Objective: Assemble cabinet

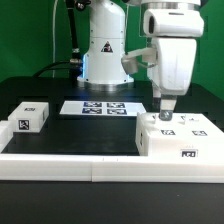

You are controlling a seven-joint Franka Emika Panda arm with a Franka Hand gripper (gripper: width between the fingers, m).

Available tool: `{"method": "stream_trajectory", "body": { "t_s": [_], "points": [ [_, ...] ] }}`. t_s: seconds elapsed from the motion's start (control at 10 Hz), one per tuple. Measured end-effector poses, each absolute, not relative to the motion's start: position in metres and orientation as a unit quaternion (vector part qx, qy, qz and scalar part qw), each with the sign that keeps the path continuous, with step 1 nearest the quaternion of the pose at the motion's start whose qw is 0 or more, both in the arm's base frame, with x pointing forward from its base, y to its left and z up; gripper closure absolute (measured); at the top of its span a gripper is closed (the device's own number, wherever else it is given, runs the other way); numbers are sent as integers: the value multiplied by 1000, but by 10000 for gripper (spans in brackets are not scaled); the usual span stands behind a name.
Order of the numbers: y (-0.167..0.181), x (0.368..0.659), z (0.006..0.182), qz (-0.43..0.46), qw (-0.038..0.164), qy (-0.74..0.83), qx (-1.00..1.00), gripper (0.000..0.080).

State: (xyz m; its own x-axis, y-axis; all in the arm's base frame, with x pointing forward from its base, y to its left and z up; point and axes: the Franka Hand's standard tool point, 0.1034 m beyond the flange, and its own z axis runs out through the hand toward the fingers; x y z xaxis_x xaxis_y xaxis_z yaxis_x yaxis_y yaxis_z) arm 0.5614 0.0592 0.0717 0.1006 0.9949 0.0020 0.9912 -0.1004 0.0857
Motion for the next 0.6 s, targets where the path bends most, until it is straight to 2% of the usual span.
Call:
{"method": "stream_trajectory", "body": {
  "t_s": [0.3,0.6],
  "points": [
    [70,531,84,53,37,600,797,2],
    [63,529,80,48,35,602,796,2]
  ]
}}
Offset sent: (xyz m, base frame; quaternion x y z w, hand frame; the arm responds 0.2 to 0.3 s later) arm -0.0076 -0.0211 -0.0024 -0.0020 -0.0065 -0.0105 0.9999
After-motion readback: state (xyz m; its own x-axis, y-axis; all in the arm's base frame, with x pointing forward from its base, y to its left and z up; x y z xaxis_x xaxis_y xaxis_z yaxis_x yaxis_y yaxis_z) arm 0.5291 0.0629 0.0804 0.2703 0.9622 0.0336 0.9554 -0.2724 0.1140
